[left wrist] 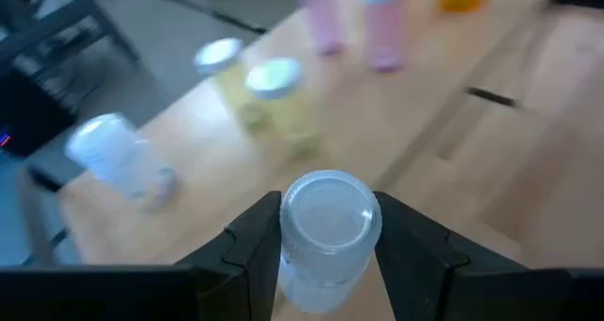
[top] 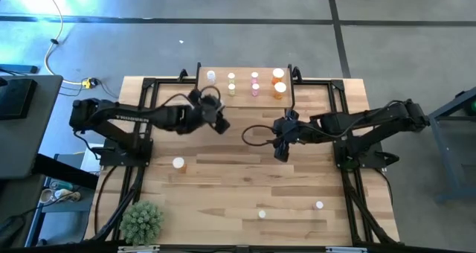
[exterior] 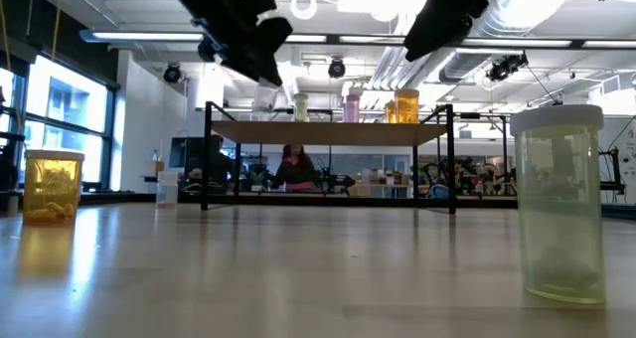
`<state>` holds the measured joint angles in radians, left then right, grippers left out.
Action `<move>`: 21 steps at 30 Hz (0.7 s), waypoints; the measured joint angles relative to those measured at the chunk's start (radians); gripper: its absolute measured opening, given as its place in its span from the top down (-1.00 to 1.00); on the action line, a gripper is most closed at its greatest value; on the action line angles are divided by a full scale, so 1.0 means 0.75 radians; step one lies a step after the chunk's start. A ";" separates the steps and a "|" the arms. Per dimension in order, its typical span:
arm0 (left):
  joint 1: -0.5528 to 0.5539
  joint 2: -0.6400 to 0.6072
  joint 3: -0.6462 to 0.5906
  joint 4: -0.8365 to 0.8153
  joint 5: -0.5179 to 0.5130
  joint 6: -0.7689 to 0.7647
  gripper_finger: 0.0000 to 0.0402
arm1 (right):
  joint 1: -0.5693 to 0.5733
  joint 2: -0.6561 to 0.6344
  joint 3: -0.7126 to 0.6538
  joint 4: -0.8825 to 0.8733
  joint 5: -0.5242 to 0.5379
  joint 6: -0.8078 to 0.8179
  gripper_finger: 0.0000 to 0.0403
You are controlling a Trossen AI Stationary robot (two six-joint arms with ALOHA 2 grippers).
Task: Pick and place medicine bottles onto shelf by color
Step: Put the bottom transparent pill bottle on the shelf aligned with the transparent pill bottle
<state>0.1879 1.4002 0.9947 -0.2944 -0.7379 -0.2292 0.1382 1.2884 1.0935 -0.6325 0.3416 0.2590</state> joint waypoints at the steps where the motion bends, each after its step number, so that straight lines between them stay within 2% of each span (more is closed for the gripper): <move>1: 0.028 -0.003 0.000 -0.001 0.001 -0.003 0.31 | -0.007 0.000 0.000 -0.001 0.000 -0.014 -0.10; 12: 0.278 -0.006 -0.001 -0.001 0.121 -0.117 0.31 | -0.112 0.000 0.000 0.001 0.000 -0.114 -0.10; 21: 0.418 -0.005 -0.001 0.010 0.243 -0.175 0.31 | -0.206 0.000 -0.001 0.001 0.000 -0.165 -0.10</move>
<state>0.5013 1.3968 0.9943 -0.2871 -0.5558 -0.3603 -0.0164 1.2884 1.0931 -0.6319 0.3420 0.1349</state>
